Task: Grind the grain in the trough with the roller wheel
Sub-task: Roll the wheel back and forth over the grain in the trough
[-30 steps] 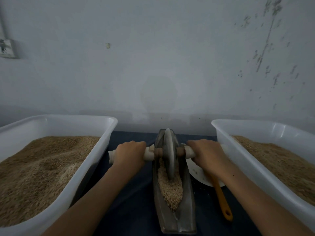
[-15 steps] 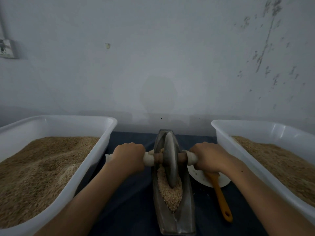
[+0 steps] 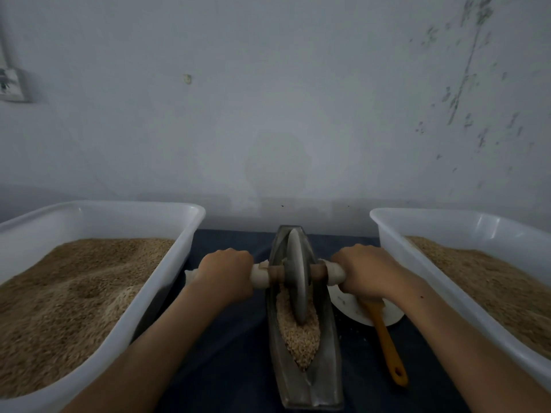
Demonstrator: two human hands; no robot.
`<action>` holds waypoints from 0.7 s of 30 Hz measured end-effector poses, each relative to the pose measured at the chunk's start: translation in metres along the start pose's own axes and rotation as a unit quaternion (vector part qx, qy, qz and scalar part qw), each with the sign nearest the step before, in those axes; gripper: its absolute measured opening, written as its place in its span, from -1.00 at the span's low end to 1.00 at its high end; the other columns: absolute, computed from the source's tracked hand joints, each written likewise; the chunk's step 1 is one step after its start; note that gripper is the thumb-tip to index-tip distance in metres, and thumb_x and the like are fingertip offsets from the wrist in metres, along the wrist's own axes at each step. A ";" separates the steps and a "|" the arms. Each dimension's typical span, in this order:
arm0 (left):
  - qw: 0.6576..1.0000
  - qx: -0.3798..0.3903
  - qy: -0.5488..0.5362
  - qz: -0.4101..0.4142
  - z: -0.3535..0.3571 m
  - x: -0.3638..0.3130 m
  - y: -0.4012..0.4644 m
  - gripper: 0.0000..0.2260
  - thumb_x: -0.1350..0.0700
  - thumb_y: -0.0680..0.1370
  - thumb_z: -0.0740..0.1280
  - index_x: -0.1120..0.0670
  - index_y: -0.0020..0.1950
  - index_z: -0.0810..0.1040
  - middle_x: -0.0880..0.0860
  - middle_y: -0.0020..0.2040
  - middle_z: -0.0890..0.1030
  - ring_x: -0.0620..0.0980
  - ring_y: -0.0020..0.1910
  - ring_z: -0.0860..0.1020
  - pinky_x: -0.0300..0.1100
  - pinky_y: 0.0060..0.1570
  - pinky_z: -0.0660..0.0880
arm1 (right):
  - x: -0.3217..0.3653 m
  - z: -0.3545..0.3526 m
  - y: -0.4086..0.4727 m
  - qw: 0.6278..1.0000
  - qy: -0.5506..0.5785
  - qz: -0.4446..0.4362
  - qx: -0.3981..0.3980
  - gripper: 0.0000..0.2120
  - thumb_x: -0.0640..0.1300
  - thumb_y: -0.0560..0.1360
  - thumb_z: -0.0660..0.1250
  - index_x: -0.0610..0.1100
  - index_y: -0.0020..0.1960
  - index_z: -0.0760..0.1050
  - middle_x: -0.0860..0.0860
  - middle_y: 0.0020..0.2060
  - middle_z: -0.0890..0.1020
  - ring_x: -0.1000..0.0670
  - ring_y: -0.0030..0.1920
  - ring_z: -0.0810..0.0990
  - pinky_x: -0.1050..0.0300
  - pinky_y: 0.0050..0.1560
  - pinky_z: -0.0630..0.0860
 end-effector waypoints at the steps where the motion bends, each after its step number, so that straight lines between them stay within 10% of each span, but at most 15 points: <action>1: 1.000 0.015 0.001 0.005 0.000 -0.001 0.000 -0.77 0.03 0.47 0.36 0.04 0.10 0.51 -0.02 -0.07 0.56 -0.04 -0.10 0.54 -0.17 -0.07 0.48 | 0.000 0.001 -0.002 0.999 0.010 -0.002 0.036 -0.86 -0.11 0.43 0.33 -0.01 -0.01 0.53 0.02 -0.15 0.60 0.01 -0.17 0.55 0.18 -0.33 0.35; 6: 1.000 0.018 0.020 0.004 -0.003 -0.003 -0.001 -0.76 0.03 0.47 0.37 0.04 0.09 0.50 -0.03 -0.13 0.52 -0.05 -0.13 0.53 -0.18 -0.08 0.48 | -0.001 0.005 -0.003 0.997 0.024 0.005 0.070 -0.84 -0.11 0.44 0.35 -0.02 0.02 0.54 0.01 -0.14 0.60 0.00 -0.15 0.57 0.16 -0.26 0.42; 14: 0.995 -0.096 0.020 -0.024 -0.010 -0.006 -0.004 -0.86 0.02 0.52 0.29 -0.01 0.06 0.47 -0.02 -0.01 0.58 -0.01 -0.03 0.55 -0.19 -0.15 0.36 | -0.002 0.001 0.000 0.993 0.018 0.021 -0.111 -0.86 -0.12 0.50 0.24 0.06 -0.18 0.33 0.06 -0.17 0.59 -0.02 -0.15 0.56 0.12 -0.29 0.27; 21: 1.000 -0.005 0.010 -0.018 -0.003 -0.002 -0.003 -0.80 0.03 0.50 0.33 0.04 0.10 0.51 0.00 -0.01 0.58 -0.02 -0.04 0.56 -0.17 -0.04 0.48 | 0.001 -0.001 0.000 1.000 0.007 -0.001 -0.010 -0.93 -0.06 0.47 0.32 0.04 -0.12 0.42 0.05 -0.17 0.57 -0.01 -0.15 0.55 0.14 -0.28 0.33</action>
Point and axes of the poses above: each hand's wrist, its own y-axis towards the middle knuckle, its own z-axis out of the palm, x = y × z, the point moved 6 cm from there along y, towards the middle knuckle
